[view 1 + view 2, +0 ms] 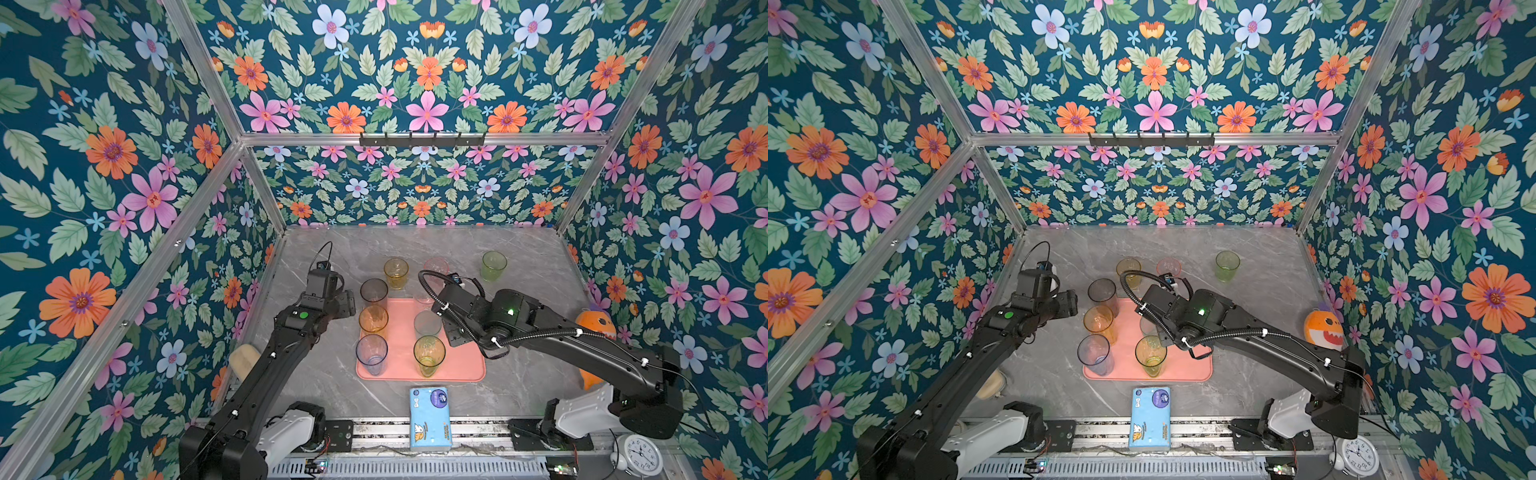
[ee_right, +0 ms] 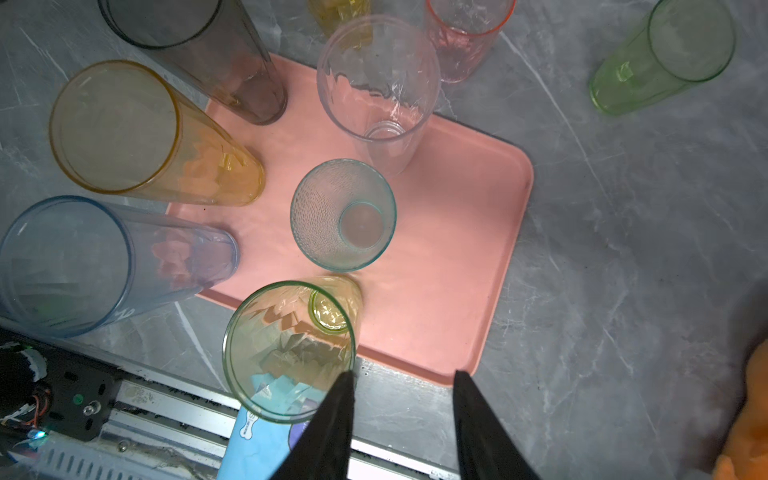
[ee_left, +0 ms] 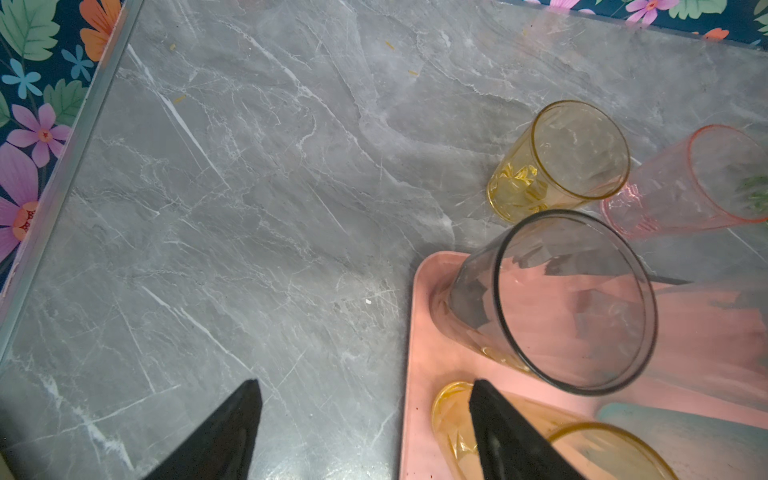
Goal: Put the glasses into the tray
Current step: 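Open the right gripper and raise it off the green cup, then move the right gripper toward the small yellow cup near the far wall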
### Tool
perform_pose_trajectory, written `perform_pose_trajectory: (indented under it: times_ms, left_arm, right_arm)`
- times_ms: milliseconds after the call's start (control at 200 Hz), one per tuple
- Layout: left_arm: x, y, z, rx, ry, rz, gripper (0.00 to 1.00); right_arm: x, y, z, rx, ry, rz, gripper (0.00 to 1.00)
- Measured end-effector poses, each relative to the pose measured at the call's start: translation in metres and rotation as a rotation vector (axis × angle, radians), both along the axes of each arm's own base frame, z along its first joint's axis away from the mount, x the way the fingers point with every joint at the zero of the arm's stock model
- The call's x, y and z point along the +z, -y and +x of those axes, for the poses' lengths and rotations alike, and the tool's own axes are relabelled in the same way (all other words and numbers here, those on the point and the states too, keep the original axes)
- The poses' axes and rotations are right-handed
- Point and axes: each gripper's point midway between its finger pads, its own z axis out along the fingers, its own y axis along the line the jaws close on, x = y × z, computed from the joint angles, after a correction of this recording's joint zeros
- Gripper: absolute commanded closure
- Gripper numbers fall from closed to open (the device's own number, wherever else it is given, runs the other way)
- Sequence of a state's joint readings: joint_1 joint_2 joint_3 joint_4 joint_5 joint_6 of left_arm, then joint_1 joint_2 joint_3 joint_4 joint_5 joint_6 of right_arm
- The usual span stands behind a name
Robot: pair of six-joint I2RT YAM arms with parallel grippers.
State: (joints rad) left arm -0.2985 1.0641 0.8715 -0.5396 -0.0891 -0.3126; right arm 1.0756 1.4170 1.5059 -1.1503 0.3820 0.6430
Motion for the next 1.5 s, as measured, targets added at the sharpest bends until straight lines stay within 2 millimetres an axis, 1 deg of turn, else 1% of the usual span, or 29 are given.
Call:
perform_pose_trajectory:
  times_ms: [95, 295, 550, 750, 885, 1150, 1315, 1440, 1500]
  left_arm:
    - [0.000, 0.000, 0.000, 0.000, 0.000, 0.000, 0.18]
    - [0.000, -0.001, 0.000, 0.003, 0.002, 0.003, 0.18]
    - [0.000, -0.003, 0.000, 0.008, 0.003, 0.013, 0.18]
    - [0.000, -0.004, 0.001, 0.014, 0.002, 0.020, 0.18]
    - [0.000, -0.005, 0.001, 0.019, 0.003, 0.025, 0.18]
    - [0.000, -0.007, 0.002, 0.028, 0.006, 0.035, 0.18]
    - [0.001, -0.008, 0.002, 0.030, 0.009, 0.036, 0.18]
    - [0.003, -0.009, 0.001, 0.033, 0.018, 0.037, 0.18]
    - [0.004, -0.010, 0.001, 0.035, 0.023, 0.038, 0.18]
  right_arm:
    - [0.010, 0.008, 0.006, -0.004, 0.042, 0.000, 0.55]
    - [0.027, 0.021, 0.030, -0.036, 0.113, 0.026, 0.55]
    - [0.046, 0.026, 0.060, -0.042, 0.199, 0.049, 0.51]
    - [0.054, 0.033, 0.087, -0.060, 0.236, 0.050, 0.50]
    - [0.057, 0.035, 0.106, -0.068, 0.243, 0.054, 0.50]
    - [0.060, 0.031, 0.138, -0.064, 0.221, 0.070, 0.50]
    - [0.061, 0.024, 0.158, -0.058, 0.203, 0.092, 0.50]
    - [0.056, 0.021, 0.174, -0.059, 0.184, 0.100, 0.50]
    - [0.050, 0.014, 0.181, -0.048, 0.164, 0.108, 0.50]
